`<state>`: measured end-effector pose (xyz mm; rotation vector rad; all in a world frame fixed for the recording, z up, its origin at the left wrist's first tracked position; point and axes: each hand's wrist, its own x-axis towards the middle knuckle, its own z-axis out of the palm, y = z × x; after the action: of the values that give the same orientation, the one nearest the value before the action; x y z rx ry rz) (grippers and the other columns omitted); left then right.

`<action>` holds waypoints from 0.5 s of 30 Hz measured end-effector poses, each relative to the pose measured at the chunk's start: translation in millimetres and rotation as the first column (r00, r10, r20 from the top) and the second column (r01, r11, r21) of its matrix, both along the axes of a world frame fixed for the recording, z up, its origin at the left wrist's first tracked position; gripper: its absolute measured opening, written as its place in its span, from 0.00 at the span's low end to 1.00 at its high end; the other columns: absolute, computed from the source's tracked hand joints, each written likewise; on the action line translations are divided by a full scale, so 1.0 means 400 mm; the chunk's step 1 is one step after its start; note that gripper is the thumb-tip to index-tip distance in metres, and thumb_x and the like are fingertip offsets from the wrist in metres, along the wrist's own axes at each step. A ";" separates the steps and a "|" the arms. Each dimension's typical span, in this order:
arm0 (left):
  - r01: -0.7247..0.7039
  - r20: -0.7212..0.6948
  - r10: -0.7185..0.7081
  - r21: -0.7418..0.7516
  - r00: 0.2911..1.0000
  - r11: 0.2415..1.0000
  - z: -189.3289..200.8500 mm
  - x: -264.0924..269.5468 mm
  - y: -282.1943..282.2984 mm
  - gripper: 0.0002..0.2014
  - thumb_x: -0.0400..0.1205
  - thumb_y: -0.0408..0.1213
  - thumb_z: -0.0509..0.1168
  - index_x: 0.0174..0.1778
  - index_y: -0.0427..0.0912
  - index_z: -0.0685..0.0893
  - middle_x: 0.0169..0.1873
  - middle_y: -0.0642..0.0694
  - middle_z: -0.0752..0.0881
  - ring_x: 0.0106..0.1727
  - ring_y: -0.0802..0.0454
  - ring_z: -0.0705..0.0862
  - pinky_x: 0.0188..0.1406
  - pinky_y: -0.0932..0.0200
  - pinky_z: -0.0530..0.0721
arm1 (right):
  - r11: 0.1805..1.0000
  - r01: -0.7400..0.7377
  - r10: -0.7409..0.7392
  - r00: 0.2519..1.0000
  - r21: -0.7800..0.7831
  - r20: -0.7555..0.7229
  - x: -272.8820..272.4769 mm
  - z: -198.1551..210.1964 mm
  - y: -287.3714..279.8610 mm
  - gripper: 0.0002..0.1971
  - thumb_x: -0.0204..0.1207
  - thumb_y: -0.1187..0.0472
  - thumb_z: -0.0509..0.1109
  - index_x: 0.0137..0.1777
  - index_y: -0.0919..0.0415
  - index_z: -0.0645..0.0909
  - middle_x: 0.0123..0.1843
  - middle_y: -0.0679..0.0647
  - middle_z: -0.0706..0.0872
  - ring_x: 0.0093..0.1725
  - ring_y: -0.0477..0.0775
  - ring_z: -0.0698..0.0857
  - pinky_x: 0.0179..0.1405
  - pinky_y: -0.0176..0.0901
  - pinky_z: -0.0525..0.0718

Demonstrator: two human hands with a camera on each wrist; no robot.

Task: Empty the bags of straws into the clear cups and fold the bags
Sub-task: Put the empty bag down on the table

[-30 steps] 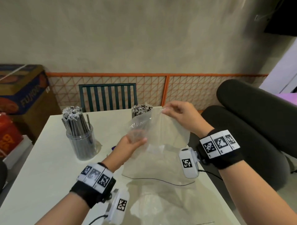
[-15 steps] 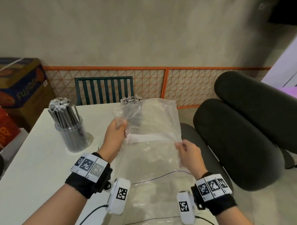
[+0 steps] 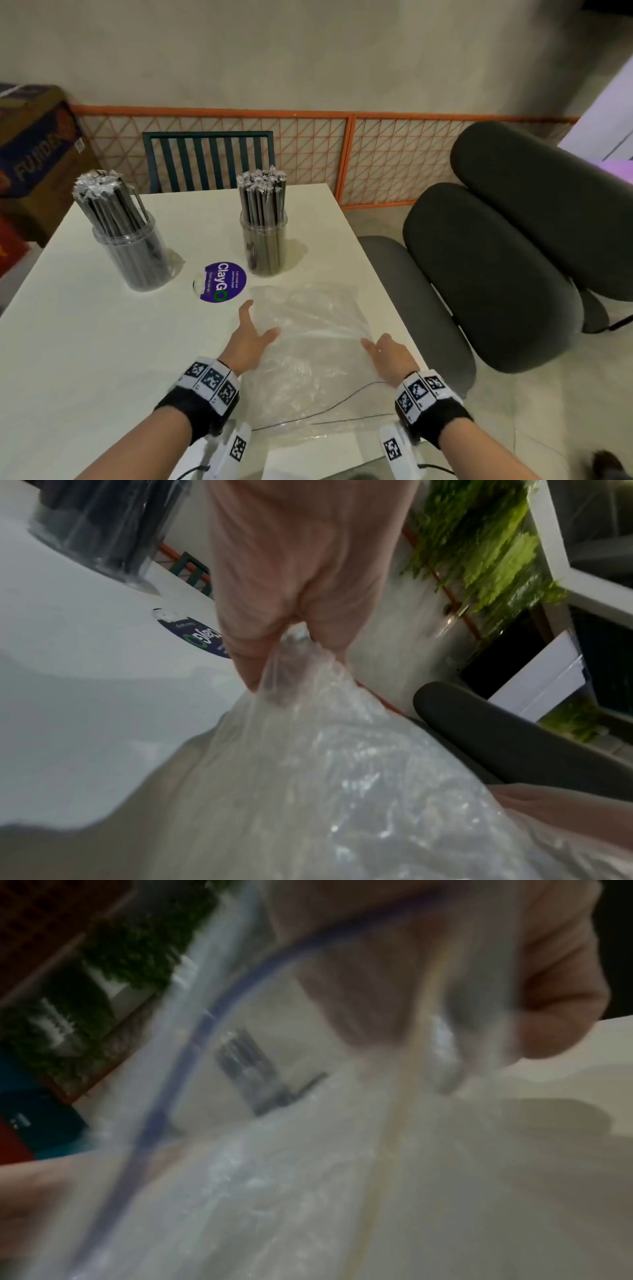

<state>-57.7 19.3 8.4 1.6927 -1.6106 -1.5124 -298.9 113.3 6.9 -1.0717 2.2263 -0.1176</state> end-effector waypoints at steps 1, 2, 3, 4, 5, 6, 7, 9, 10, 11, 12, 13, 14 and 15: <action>0.045 -0.022 -0.045 0.001 0.999 0.999 -0.009 0.000 0.005 0.46 0.76 0.46 0.70 0.80 0.50 0.43 0.67 0.38 0.74 0.67 0.33 0.77 0.62 0.43 0.79 | 1.000 -0.020 0.020 1.000 -0.001 -0.010 0.002 -0.008 0.011 0.28 0.83 0.42 0.53 0.69 0.66 0.66 0.65 0.66 0.81 0.63 0.65 0.81 0.57 0.49 0.77; 0.073 -0.028 -0.073 0.003 0.997 0.997 -0.012 -0.001 0.010 0.50 0.73 0.49 0.72 0.80 0.52 0.42 0.71 0.39 0.71 0.70 0.36 0.75 0.68 0.41 0.76 | 1.000 -0.022 0.022 1.000 -0.006 -0.005 0.006 -0.008 0.019 0.27 0.83 0.44 0.54 0.72 0.66 0.63 0.67 0.66 0.79 0.65 0.65 0.80 0.59 0.50 0.77; 0.088 -0.011 -0.088 -0.012 0.996 0.996 -0.017 -0.001 0.009 0.52 0.72 0.52 0.72 0.81 0.52 0.41 0.75 0.38 0.66 0.73 0.38 0.71 0.72 0.40 0.72 | 0.999 -0.032 0.032 0.999 -0.018 -0.016 0.009 -0.004 0.023 0.27 0.83 0.46 0.56 0.73 0.65 0.61 0.69 0.65 0.77 0.67 0.65 0.78 0.61 0.52 0.77; 0.093 0.042 -0.091 -0.042 0.995 0.995 -0.012 -0.002 0.010 0.51 0.73 0.51 0.72 0.81 0.51 0.41 0.77 0.37 0.62 0.75 0.38 0.68 0.74 0.41 0.69 | 0.998 -0.058 0.056 0.996 -0.033 -0.067 0.014 0.009 0.027 0.27 0.83 0.47 0.57 0.75 0.64 0.60 0.71 0.64 0.74 0.68 0.65 0.77 0.63 0.53 0.78; 0.110 0.128 -0.097 -0.095 0.987 0.989 -0.009 -0.003 0.008 0.49 0.75 0.49 0.70 0.82 0.50 0.42 0.77 0.36 0.58 0.76 0.38 0.65 0.75 0.43 0.67 | 0.993 -0.109 0.100 0.983 -0.052 -0.156 0.020 0.024 0.029 0.27 0.83 0.49 0.59 0.75 0.62 0.60 0.71 0.62 0.71 0.68 0.63 0.75 0.62 0.53 0.79; 0.151 0.248 -0.107 -0.164 0.963 0.975 -0.001 -0.004 0.010 0.46 0.77 0.48 0.68 0.82 0.48 0.42 0.76 0.36 0.57 0.76 0.37 0.63 0.74 0.44 0.66 | 0.982 -0.170 0.145 0.956 -0.079 -0.255 0.028 0.044 0.032 0.26 0.82 0.49 0.60 0.76 0.60 0.60 0.70 0.60 0.70 0.68 0.62 0.74 0.62 0.53 0.80; 0.228 0.385 -0.120 -0.248 0.915 0.941 0.014 -0.006 0.013 0.44 0.78 0.49 0.67 0.82 0.47 0.44 0.76 0.37 0.55 0.76 0.37 0.60 0.73 0.44 0.66 | 0.966 -0.230 0.179 0.924 -0.116 -0.337 0.036 0.067 0.033 0.26 0.82 0.49 0.61 0.76 0.59 0.61 0.70 0.59 0.69 0.67 0.61 0.73 0.61 0.52 0.80; 0.418 0.607 -0.130 -0.362 0.784 0.833 0.053 -0.012 0.021 0.42 0.79 0.53 0.64 0.82 0.46 0.47 0.79 0.38 0.53 0.78 0.38 0.54 0.74 0.42 0.65 | 0.914 -0.351 0.243 0.876 -0.204 -0.417 0.054 0.102 0.029 0.29 0.80 0.48 0.63 0.77 0.58 0.62 0.73 0.59 0.66 0.71 0.61 0.69 0.63 0.52 0.78; 0.507 0.674 -0.151 -0.368 0.723 0.779 0.068 -0.018 0.020 0.43 0.78 0.56 0.63 0.82 0.46 0.47 0.80 0.39 0.50 0.80 0.38 0.51 0.76 0.39 0.62 | 0.876 -0.413 0.286 0.860 -0.247 -0.423 0.064 0.111 0.021 0.32 0.79 0.46 0.65 0.78 0.57 0.60 0.77 0.59 0.62 0.75 0.62 0.64 0.67 0.54 0.76; 0.586 0.722 -0.193 -0.342 0.664 0.734 0.081 -0.029 0.019 0.45 0.77 0.59 0.63 0.82 0.46 0.46 0.82 0.40 0.46 0.82 0.38 0.46 0.78 0.36 0.56 | 0.836 -0.473 0.340 0.844 -0.277 -0.415 0.074 0.115 0.008 0.36 0.76 0.44 0.67 0.80 0.55 0.58 0.80 0.59 0.57 0.80 0.64 0.57 0.72 0.58 0.71; 0.662 0.761 -0.250 -0.294 0.598 0.689 0.085 -0.044 0.015 0.48 0.75 0.62 0.63 0.82 0.47 0.43 0.82 0.41 0.42 0.82 0.38 0.40 0.78 0.33 0.48 | 0.801 -0.529 0.405 0.824 -0.281 -0.397 0.085 0.112 -0.011 0.42 0.73 0.42 0.70 0.82 0.53 0.53 0.83 0.58 0.50 0.83 0.65 0.48 0.77 0.62 0.64; 0.730 0.794 -0.301 -0.243 0.528 0.639 0.085 -0.061 0.011 0.52 0.72 0.64 0.65 0.82 0.47 0.40 0.82 0.41 0.37 0.82 0.38 0.35 0.77 0.31 0.41 | 0.772 -0.580 0.473 0.797 -0.259 -0.376 0.096 0.104 -0.033 0.49 0.69 0.40 0.72 0.83 0.50 0.48 0.85 0.57 0.43 0.84 0.65 0.40 0.79 0.66 0.56; 0.784 0.822 -0.344 -0.185 0.453 0.592 0.078 -0.077 0.005 0.57 0.69 0.66 0.66 0.82 0.48 0.37 0.82 0.41 0.34 0.81 0.38 0.32 0.75 0.29 0.37 | 0.754 -0.621 0.535 0.769 -0.214 -0.349 0.105 0.089 -0.058 0.55 0.65 0.38 0.75 0.83 0.47 0.41 0.85 0.56 0.37 0.83 0.65 0.34 0.79 0.69 0.49; 0.821 0.840 -0.384 -0.120 0.384 0.559 0.066 -0.090 -0.002 0.61 0.65 0.68 0.68 0.81 0.48 0.34 0.81 0.41 0.32 0.81 0.38 0.30 0.74 0.28 0.35 | 0.743 -0.652 0.590 0.744 -0.149 -0.313 0.113 0.071 -0.083 0.60 0.62 0.38 0.77 0.83 0.45 0.36 0.84 0.55 0.31 0.82 0.66 0.30 0.78 0.72 0.44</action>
<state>-93.7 18.3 34.7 1.4371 -3.0682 -0.3215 -253.8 80.2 35.3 -2.0291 1.9528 0.0353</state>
